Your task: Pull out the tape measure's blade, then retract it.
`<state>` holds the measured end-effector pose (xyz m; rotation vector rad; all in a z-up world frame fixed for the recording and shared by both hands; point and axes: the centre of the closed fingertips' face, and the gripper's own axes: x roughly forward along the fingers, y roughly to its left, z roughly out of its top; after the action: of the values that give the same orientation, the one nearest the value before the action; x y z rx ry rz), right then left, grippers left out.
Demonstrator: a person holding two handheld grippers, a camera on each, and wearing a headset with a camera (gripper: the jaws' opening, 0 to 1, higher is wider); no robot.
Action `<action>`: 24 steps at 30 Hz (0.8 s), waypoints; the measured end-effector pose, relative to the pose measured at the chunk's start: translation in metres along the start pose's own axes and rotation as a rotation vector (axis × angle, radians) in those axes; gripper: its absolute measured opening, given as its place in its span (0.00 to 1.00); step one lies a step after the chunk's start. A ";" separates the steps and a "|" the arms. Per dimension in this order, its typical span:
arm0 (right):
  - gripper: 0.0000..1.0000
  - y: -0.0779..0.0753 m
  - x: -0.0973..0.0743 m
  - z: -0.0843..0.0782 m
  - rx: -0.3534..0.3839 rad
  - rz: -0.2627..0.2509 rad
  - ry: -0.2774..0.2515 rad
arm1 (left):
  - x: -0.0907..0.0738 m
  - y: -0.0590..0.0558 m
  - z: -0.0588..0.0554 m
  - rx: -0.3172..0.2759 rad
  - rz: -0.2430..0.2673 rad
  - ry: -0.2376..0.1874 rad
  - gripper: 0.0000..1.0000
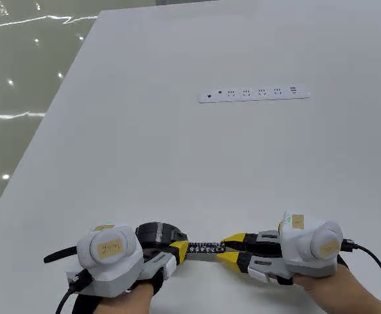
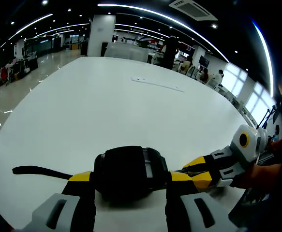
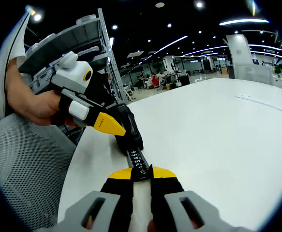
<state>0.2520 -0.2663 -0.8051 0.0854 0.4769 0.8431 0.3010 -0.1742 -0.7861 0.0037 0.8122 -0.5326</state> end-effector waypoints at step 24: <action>0.10 0.016 0.049 0.012 -0.045 0.059 0.015 | 0.001 0.003 0.001 -0.035 -0.022 -0.001 0.55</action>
<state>0.2744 -0.2181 -0.8084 0.0516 0.4707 0.9123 0.3036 -0.1724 -0.7867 -0.0381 0.8208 -0.5394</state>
